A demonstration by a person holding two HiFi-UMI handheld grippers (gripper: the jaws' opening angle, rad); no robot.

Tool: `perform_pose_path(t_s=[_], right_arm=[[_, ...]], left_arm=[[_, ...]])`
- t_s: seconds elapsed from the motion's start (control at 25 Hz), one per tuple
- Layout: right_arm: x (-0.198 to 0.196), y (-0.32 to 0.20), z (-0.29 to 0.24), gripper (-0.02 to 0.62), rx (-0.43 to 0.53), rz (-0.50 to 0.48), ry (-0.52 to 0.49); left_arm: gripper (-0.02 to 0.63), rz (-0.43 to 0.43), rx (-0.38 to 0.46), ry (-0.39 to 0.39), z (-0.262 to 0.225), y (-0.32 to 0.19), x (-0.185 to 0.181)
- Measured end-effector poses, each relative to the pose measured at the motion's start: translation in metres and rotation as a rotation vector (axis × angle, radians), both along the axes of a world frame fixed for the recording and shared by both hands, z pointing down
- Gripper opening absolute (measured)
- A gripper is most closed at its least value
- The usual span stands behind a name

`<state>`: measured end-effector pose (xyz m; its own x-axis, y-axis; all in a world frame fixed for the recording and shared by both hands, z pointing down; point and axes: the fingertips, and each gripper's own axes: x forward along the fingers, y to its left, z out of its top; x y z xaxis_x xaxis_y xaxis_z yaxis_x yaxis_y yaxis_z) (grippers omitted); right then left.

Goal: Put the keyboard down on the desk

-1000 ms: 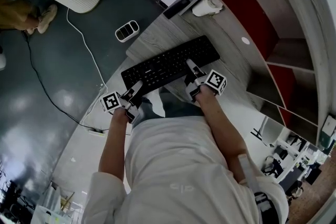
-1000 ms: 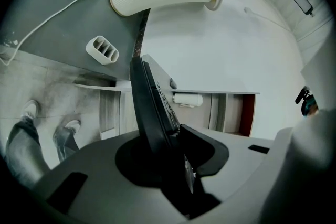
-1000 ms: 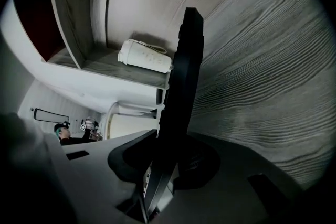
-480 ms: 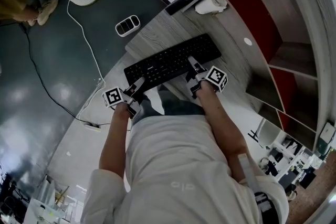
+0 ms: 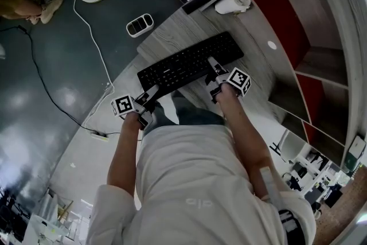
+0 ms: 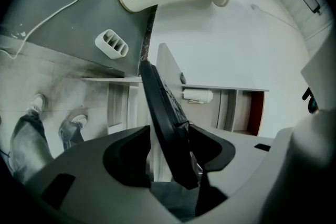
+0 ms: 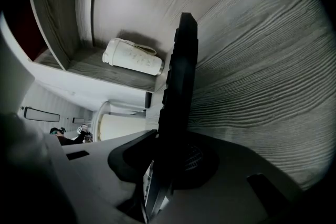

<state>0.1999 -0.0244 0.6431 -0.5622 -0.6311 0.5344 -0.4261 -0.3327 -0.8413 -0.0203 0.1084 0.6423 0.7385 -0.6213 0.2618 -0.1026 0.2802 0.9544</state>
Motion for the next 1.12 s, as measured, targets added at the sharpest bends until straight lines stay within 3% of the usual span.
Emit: perform_pose_path(t_s=[0.08, 0.36, 0.52, 0.76, 0.84, 1.0, 1.12], right_arm=[[-0.001, -0.001, -0.003, 0.107, 0.005, -0.005, 0.006], [-0.001, -0.005, -0.004, 0.110, 0.017, -0.019, 0.007], [-0.001, -0.005, -0.001, 0.118, 0.016, -0.022, 0.007], [0.004, -0.006, 0.007, 0.147, 0.006, -0.010, 0.021], [0.004, -0.007, 0.008, 0.167, -0.003, -0.019, 0.025], [0.001, -0.006, 0.011, 0.267, -0.023, -0.058, 0.061], [0.004, -0.005, 0.009, 0.289, -0.044, -0.078, 0.082]], left_arm=[[0.239, -0.017, -0.014, -0.004, 0.000, 0.009, -0.010], [0.230, -0.061, -0.014, 0.005, -0.004, 0.015, -0.024], [0.133, -0.063, -0.002, 0.028, -0.009, 0.014, -0.021], [0.118, -0.043, -0.042, 0.030, 0.000, 0.019, -0.015], [0.112, -0.055, -0.063, 0.050, 0.001, 0.021, -0.013], [0.109, -0.054, -0.073, 0.075, 0.002, 0.024, -0.008], [0.107, -0.054, -0.069, 0.075, 0.003, 0.022, -0.004]])
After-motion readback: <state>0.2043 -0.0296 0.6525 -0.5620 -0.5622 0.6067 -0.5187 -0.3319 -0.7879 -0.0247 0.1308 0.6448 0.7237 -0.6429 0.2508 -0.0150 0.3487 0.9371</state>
